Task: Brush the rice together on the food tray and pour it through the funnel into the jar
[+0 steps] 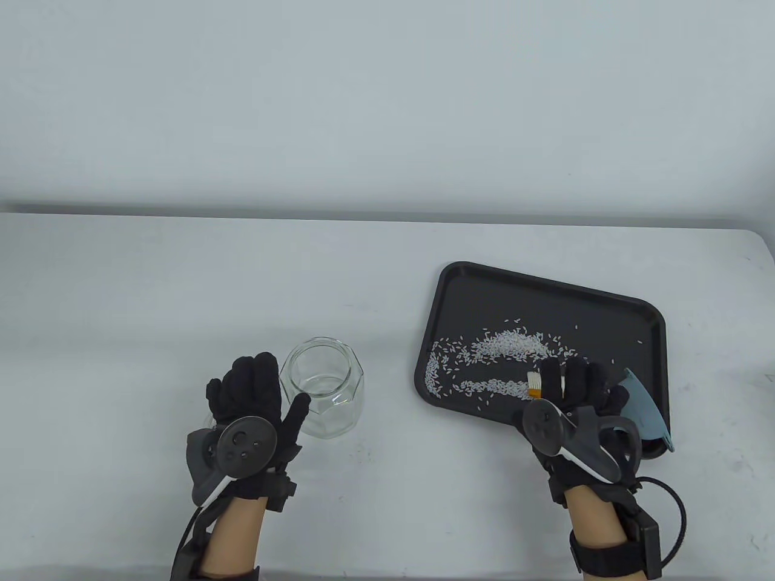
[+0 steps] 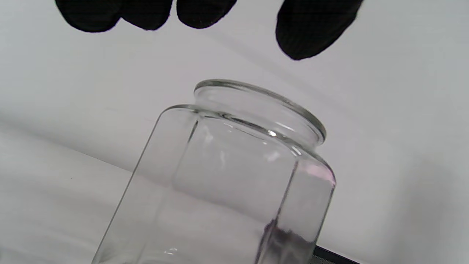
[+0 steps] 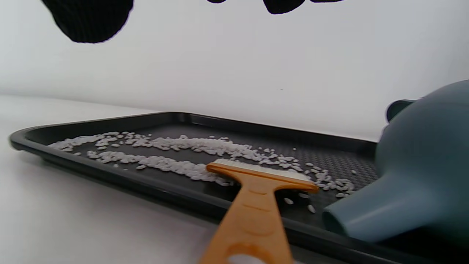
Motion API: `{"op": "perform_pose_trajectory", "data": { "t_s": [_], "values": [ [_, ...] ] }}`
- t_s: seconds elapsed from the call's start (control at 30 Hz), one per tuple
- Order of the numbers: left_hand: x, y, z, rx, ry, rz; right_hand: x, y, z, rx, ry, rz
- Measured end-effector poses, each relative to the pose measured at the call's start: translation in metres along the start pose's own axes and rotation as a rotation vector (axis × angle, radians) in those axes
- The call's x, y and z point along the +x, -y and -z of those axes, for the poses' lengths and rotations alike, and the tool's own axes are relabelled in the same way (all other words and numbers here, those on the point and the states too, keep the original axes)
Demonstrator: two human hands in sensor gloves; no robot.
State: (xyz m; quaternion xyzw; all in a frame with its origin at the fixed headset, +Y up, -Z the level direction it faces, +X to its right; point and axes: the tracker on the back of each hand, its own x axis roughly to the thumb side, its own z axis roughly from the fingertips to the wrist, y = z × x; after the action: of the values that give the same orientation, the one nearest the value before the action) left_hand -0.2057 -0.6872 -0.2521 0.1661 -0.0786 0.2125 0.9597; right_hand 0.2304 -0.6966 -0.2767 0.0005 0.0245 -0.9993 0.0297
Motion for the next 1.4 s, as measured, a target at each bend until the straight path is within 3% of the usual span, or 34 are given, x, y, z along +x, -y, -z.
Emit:
{"op": "perform_pose_trajectory", "data": {
  "t_s": [0.37, 0.5, 0.6, 1.0, 1.23, 1.4],
  "values": [
    [0.002, 0.001, 0.000, -0.004, 0.008, -0.011, -0.082, -0.023, 0.008, 0.050, -0.324, 0.132],
    [0.003, 0.001, -0.001, -0.008, 0.010, -0.009, -0.090, -0.030, 0.010, 0.092, -0.358, 0.157],
    [0.003, 0.001, -0.001, -0.008, 0.011, -0.011, -0.090, -0.028, 0.011, 0.046, -0.368, 0.124],
    [0.005, 0.000, -0.001, 0.003, 0.019, -0.017, -0.088, -0.021, 0.011, -0.054, -0.332, 0.179],
    [0.009, -0.002, -0.002, 0.032, 0.042, -0.015, -0.070, -0.002, 0.006, -0.194, -0.211, 0.276],
    [0.015, -0.003, -0.004, 0.042, 0.078, -0.031, -0.048, 0.013, -0.002, -0.331, -0.098, 0.233]
  ]
}}
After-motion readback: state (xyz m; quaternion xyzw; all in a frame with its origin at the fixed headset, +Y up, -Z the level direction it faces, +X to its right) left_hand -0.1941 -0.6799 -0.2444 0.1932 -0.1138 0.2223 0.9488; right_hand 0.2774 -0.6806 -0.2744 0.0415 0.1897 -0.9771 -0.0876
